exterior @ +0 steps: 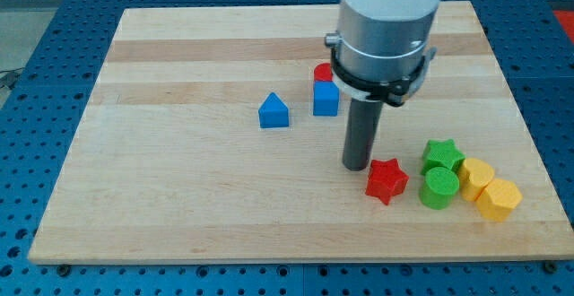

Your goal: Push the red star into the green circle

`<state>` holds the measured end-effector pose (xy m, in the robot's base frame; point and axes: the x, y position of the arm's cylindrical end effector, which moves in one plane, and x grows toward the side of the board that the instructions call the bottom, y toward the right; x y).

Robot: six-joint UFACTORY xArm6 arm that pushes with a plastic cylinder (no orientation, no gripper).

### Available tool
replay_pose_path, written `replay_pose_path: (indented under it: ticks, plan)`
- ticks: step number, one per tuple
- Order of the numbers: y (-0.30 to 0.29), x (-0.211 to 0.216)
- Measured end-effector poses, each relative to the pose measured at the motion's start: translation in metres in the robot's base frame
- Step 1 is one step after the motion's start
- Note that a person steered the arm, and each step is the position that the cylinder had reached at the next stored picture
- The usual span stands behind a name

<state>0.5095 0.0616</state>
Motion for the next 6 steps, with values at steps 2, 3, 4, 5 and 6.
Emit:
replay_pose_path:
  ticks: [2, 3, 4, 5, 6]
  plan:
    - [-0.001, 0.028]
    - [0.024, 0.043]
    - [0.052, 0.051]
    - [0.072, 0.052]
    - [0.072, 0.055]
